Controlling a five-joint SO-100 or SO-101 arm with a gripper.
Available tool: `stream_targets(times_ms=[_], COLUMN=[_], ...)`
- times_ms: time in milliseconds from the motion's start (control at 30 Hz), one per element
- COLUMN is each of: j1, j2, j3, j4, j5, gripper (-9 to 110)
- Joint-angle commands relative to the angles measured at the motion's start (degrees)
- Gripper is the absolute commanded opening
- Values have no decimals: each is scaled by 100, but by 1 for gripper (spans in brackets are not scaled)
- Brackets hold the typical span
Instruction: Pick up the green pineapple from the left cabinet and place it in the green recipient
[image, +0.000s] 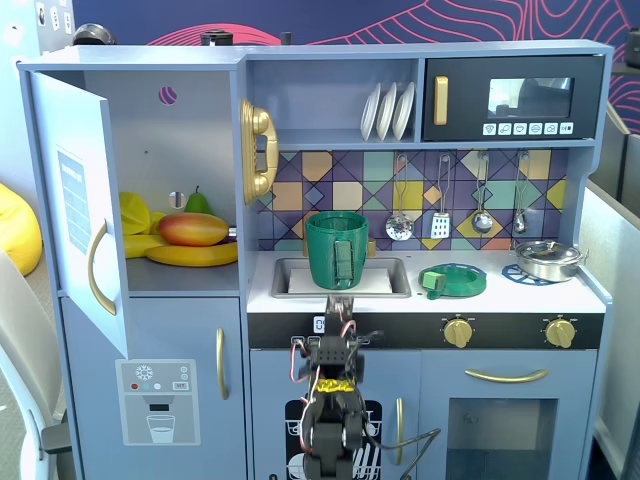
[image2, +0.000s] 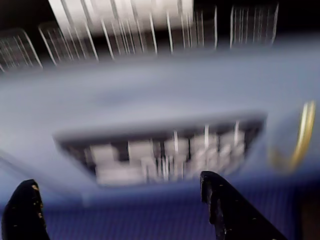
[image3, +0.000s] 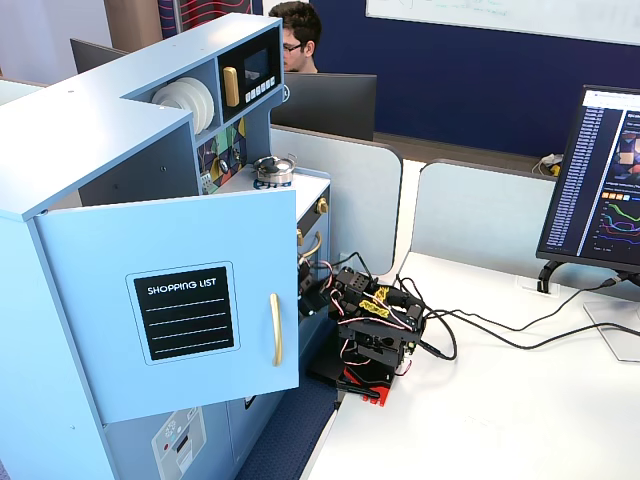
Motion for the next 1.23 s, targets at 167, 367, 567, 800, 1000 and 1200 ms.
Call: stream_targets(times_ms=[167, 367, 567, 800, 1000, 1200], j1=[53, -35, 9, 9, 18, 44], j2=[431, 431, 431, 431, 431, 431], j3=[562, 571, 571, 571, 571, 571], j4=[2391, 3735, 3762, 3762, 3762, 3762], j5=[290, 176, 290, 290, 290, 281], gripper=[23, 16, 22, 21, 21, 21])
